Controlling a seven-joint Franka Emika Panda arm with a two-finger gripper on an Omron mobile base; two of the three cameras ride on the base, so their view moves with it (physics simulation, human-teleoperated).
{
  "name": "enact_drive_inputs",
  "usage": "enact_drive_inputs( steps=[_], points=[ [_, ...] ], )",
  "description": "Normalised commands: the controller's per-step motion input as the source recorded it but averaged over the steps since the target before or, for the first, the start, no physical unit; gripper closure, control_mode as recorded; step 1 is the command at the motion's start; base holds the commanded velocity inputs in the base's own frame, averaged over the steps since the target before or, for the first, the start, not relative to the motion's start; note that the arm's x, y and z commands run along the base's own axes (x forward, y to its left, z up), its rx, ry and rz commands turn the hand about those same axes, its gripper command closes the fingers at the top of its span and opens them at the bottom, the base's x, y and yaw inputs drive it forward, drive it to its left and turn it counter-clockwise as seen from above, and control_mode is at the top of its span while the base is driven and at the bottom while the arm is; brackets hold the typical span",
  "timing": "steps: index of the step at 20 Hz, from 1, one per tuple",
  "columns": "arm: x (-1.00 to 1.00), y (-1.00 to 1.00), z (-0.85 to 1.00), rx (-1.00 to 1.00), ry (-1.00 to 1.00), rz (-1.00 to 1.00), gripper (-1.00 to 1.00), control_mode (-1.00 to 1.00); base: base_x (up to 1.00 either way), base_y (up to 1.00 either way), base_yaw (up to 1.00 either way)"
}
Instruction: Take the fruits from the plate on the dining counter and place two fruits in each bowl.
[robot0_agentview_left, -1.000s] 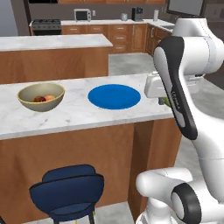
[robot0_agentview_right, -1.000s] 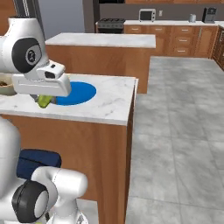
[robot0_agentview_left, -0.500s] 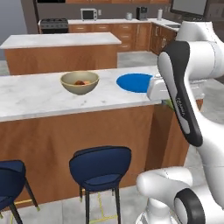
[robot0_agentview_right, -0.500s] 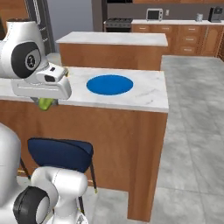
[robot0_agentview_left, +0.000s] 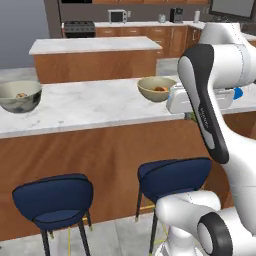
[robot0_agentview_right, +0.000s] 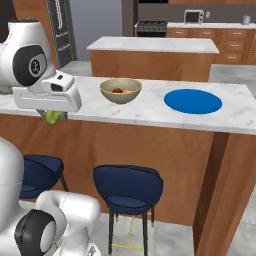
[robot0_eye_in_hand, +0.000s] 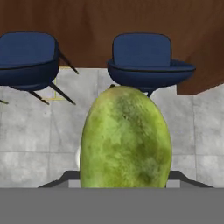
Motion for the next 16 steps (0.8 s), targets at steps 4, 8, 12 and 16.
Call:
enact_drive_inputs(
  steps=[4, 8, 12, 16],
  points=[
    [0.0, 0.0, 0.0, 0.0, 0.0, 0.0, 1.0, 1.0, 0.0, 1.0, 0.01],
    [0.0, 0.0, 0.0, 0.0, 0.0, 0.0, 1.0, 1.0, 0.01, 1.0, 0.0],
    [0.0, 0.0, 0.0, 0.0, 0.0, 0.0, 1.0, 1.0, 0.03, 1.0, 0.0],
    [0.0, 0.0, 0.0, 0.0, 0.0, 0.0, 1.0, 1.0, 0.09, 1.0, 0.0]
  ],
)
